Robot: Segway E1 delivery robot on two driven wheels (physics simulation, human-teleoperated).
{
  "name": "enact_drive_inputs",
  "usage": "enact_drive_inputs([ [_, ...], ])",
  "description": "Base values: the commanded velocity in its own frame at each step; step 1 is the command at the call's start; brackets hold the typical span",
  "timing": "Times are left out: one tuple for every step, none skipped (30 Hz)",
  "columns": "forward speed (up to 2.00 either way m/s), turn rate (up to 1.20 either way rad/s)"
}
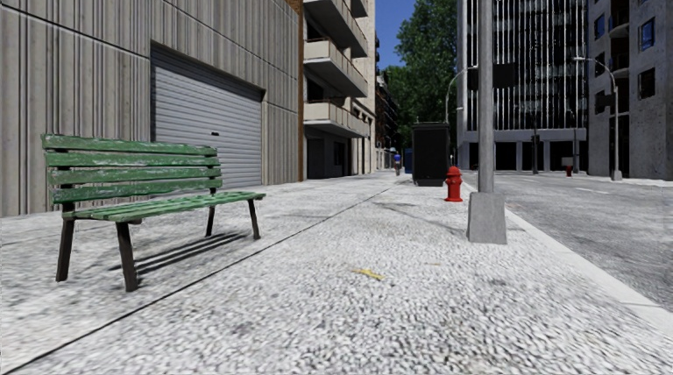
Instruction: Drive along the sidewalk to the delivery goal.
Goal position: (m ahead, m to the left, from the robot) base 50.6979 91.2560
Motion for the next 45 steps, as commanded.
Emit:
enact_drive_inputs([
  [1.46,-0.06],
  [1.46,0.0],
  [1.46,0.0],
  [1.46,0.0],
  [1.46,0.0],
  [1.46,0.0],
  [1.46,0.0],
  [1.46,0.0],
  [1.46,0.0],
  [1.46,0.0],
  [1.46,0.0],
  [1.46,0.0],
  [1.46,0.0],
  [1.46,0.0],
  [1.46,0.0],
  [1.46,0.0],
  [1.46,0.0],
  [1.46,0.0],
  [1.46,0.0],
  [1.46,0.0],
  [1.46,0.0],
  [1.46,0.0],
  [1.46,0.0],
  [1.46,0.0],
  [1.46,0.0],
  [1.46,-0.02],
  [1.46,-0.97],
  [1.46,-1.2],
  [1.46,-1.2],
  [1.46,-1.2],
  [1.46,-0.87],
  [1.46,-0.08],
  [1.46,-0.03],
  [1.46,0.0],
  [1.46,0.0],
  [1.46,0.0],
  [1.46,0.0],
  [1.46,0.0],
  [1.46,0.0],
  [1.46,0.0],
  [1.46,0.0],
  [1.46,0.0],
  [1.46,0.0],
  [1.46,0.0],
  [1.46,0.0],
])
